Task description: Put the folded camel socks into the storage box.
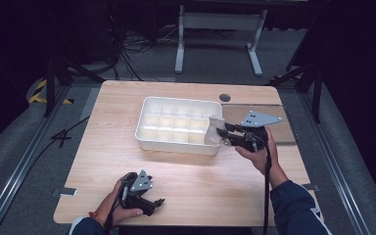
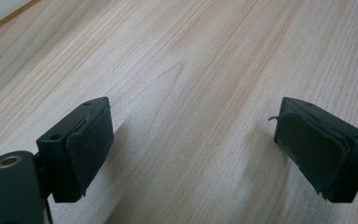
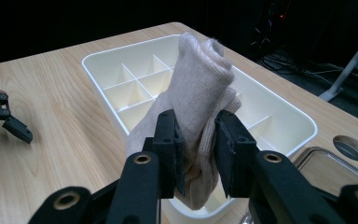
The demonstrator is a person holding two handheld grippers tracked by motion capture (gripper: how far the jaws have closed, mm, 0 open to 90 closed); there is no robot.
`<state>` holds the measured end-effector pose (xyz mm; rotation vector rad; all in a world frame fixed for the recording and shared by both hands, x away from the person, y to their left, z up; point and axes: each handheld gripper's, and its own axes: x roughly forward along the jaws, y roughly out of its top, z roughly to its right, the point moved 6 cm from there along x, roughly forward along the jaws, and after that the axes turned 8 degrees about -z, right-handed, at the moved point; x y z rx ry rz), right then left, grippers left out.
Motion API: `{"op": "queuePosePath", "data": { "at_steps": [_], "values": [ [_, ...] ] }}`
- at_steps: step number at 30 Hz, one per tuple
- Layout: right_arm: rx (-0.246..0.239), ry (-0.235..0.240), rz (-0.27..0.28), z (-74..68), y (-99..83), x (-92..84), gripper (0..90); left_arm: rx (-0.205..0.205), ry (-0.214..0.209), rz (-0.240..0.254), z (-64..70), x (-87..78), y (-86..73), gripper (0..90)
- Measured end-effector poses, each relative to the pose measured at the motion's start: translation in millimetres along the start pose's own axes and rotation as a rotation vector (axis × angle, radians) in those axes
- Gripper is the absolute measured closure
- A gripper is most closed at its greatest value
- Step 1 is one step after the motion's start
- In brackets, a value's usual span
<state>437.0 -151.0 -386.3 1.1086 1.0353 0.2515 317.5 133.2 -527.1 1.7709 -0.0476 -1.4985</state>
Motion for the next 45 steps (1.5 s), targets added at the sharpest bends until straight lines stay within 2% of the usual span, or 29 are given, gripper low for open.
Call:
{"op": "queuePosePath", "data": {
  "at_steps": [11,17,21,26,35,45],
  "values": [
    [-0.013,0.011,-0.009,0.5,8.7,14.7,71.6,0.003,0.000,-0.002,-0.2,-0.1,-0.1,11.9],
    [-0.018,0.010,-0.019,1.3,9.5,21.8,71.6,0.003,0.000,-0.003,-0.1,-0.1,-0.1,11.9],
    [-0.004,0.016,-0.025,2.3,10.1,27.0,71.6,0.003,0.000,-0.002,-0.1,0.0,-0.1,11.9],
    [-0.016,0.021,-0.037,0.7,11.7,33.9,71.6,0.003,0.000,-0.003,-0.2,-0.1,-0.1,11.9],
    [-0.030,0.013,-0.085,-3.0,10.3,50.3,71.6,0.003,0.000,-0.003,-0.1,-0.1,-0.1,11.9],
    [-0.037,-0.002,-0.137,-0.3,5.3,66.9,71.5,0.003,-0.001,-0.004,-0.1,-0.2,-0.2,11.9]
  ]
}}
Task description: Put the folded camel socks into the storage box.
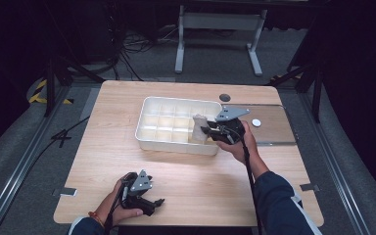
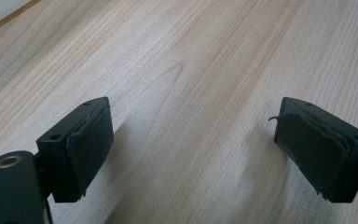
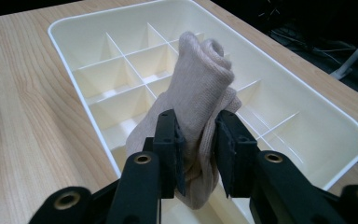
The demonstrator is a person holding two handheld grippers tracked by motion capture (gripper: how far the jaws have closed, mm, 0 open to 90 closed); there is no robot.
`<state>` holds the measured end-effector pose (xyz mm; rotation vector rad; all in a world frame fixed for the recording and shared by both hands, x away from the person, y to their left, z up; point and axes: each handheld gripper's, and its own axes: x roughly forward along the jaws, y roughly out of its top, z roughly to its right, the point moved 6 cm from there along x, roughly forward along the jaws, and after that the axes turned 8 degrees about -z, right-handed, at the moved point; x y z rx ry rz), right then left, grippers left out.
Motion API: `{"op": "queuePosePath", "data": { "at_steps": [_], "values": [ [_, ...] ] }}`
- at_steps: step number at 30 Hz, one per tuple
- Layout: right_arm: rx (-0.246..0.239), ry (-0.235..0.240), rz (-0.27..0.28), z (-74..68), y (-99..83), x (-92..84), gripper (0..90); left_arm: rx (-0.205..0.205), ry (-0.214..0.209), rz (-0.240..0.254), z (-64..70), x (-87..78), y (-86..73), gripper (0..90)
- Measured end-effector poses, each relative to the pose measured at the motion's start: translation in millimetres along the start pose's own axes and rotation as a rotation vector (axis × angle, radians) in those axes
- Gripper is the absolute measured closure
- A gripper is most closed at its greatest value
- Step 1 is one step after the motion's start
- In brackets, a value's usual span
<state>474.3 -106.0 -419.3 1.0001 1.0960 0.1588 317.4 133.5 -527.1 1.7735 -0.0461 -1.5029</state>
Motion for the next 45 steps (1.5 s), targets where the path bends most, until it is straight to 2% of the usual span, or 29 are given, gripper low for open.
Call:
{"op": "queuePosePath", "data": {
  "at_steps": [22,33,39,44,45],
  "values": [
    [-0.040,-0.010,-0.093,-6.6,-6.2,30.7,71.0,-0.003,0.002,0.004,0.0,0.1,0.2,11.9],
    [-0.032,0.038,-0.169,-8.2,-10.7,44.5,70.3,-0.003,0.001,0.004,0.1,0.2,0.2,11.9],
    [-0.009,0.064,-0.198,-6.5,-10.6,47.2,70.2,-0.003,0.001,0.004,0.1,0.1,0.2,11.9],
    [-0.008,0.091,-0.238,-6.8,-11.6,49.7,71.2,-0.004,-0.001,0.003,0.3,0.1,0.1,11.9],
    [-0.020,0.094,-0.256,-7.1,-11.6,50.1,71.4,-0.004,0.001,0.006,0.2,0.4,0.2,11.9]
  ]
}}
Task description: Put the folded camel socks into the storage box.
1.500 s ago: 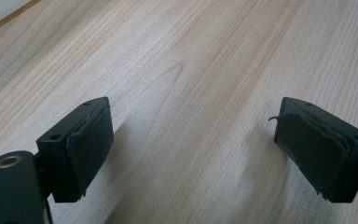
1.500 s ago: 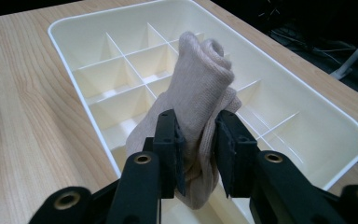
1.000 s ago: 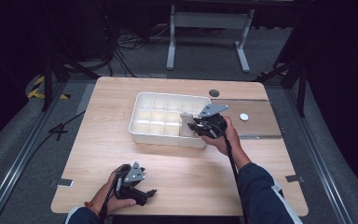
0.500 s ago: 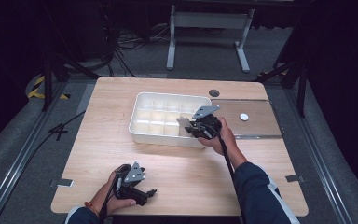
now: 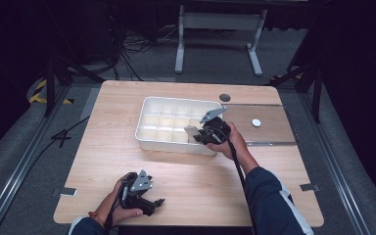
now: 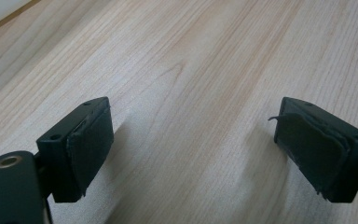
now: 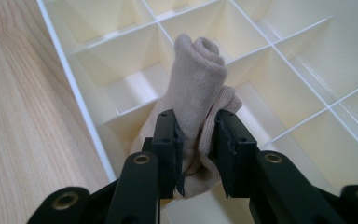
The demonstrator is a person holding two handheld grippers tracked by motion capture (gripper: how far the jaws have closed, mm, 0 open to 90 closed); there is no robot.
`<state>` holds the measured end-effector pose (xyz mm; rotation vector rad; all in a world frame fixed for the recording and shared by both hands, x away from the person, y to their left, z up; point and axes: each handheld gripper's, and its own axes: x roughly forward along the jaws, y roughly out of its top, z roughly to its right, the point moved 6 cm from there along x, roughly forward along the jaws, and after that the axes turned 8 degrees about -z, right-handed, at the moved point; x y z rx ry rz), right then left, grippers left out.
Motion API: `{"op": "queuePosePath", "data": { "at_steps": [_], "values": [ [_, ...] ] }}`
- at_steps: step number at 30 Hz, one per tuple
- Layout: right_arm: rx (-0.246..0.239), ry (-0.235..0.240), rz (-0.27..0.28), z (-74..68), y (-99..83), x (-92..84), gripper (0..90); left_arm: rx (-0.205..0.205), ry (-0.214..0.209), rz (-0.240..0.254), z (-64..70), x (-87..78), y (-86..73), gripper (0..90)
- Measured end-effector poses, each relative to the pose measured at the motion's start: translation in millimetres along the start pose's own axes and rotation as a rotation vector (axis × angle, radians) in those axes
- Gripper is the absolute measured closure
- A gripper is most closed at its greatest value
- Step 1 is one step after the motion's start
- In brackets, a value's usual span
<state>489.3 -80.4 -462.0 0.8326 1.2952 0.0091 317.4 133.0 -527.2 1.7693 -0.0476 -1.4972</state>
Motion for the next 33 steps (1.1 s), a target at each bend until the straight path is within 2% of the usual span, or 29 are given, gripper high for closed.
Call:
{"op": "queuePosePath", "data": {
  "at_steps": [7,10,13,24,29,33],
  "values": [
    [-0.020,0.001,-0.110,-0.3,0.7,7.5,72.1,0.001,0.001,-0.001,-0.1,-0.2,0.0,11.9],
    [-0.002,0.032,-0.132,1.0,0.9,6.9,71.6,0.001,0.001,-0.001,-0.1,-0.1,0.0,11.9],
    [0.010,0.036,-0.136,1.5,1.4,6.8,70.4,0.000,0.000,0.000,0.0,0.0,0.0,11.9],
    [0.020,0.011,-0.120,3.0,2.6,-1.6,59.5,0.000,-0.001,-0.001,0.0,-0.1,0.0,11.9],
    [0.051,0.016,-0.071,6.6,6.7,-9.3,54.6,0.000,-0.001,-0.001,0.0,0.0,0.0,11.9],
    [0.062,0.000,-0.015,6.5,12.6,-12.7,59.9,0.000,-0.001,-0.001,0.0,-0.1,0.0,11.9]
  ]
}}
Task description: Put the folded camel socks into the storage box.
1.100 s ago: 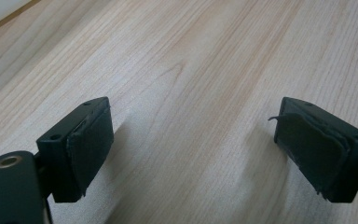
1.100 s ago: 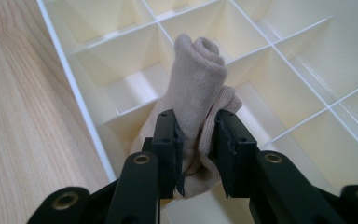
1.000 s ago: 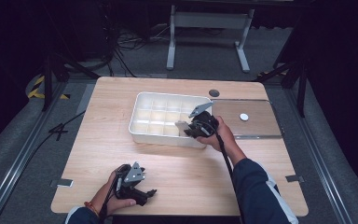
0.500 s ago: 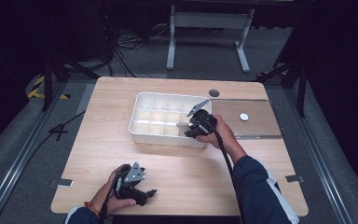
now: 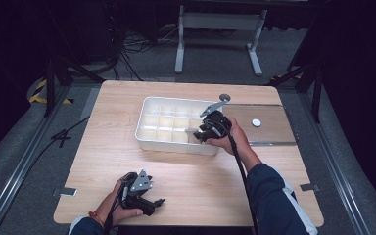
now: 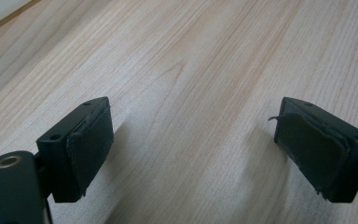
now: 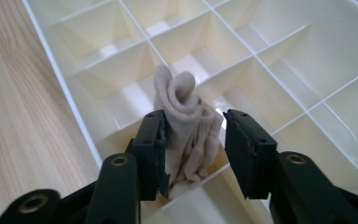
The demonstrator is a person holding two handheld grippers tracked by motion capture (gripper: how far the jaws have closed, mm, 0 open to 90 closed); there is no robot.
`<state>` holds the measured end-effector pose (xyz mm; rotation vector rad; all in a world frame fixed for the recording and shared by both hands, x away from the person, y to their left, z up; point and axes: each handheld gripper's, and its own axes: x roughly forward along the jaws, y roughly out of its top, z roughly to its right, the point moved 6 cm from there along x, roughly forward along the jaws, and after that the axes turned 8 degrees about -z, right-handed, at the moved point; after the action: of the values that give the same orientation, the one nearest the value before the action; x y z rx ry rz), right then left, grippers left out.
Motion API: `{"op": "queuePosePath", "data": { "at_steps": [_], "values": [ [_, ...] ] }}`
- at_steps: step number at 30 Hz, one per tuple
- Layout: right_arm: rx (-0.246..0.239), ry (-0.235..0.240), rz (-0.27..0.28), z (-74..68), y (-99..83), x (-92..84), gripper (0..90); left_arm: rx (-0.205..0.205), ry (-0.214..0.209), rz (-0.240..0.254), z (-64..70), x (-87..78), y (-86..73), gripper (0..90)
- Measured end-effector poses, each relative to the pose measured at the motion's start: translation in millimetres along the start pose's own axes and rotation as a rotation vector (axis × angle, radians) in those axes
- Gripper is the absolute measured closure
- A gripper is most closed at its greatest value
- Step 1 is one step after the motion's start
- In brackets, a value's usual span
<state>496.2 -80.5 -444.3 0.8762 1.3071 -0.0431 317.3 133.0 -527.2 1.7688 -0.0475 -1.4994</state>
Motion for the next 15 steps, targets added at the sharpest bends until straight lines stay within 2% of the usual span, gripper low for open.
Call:
{"op": "queuePosePath", "data": {
  "at_steps": [2,4,7,10,12,14,15],
  "values": [
    [0.010,-0.003,0.010,-1.8,1.9,1.9,61.2,0.001,0.000,0.000,0.0,0.0,0.0,11.9],
    [-0.001,-0.017,0.017,-3.4,3.8,4.6,62.9,0.000,0.000,0.000,0.0,0.0,0.0,11.9],
    [-0.006,-0.011,0.014,-5.0,4.4,7.5,68.8,0.001,0.000,0.000,-0.1,0.0,0.0,11.8],
    [-0.026,-0.024,-0.018,-4.9,1.6,11.6,73.8,0.001,0.000,-0.001,-0.1,0.0,0.0,11.9],
    [-0.022,-0.018,-0.020,-4.2,1.1,11.8,74.6,0.001,0.000,0.000,-0.1,0.1,0.0,11.8],
    [-0.036,-0.033,-0.058,-2.5,-1.5,14.3,77.6,0.001,0.000,-0.001,0.0,0.0,0.0,11.9],
    [-0.036,-0.033,-0.058,-2.5,-1.5,14.3,77.6,0.001,0.000,-0.001,0.0,0.0,0.0,11.8]
  ]
}}
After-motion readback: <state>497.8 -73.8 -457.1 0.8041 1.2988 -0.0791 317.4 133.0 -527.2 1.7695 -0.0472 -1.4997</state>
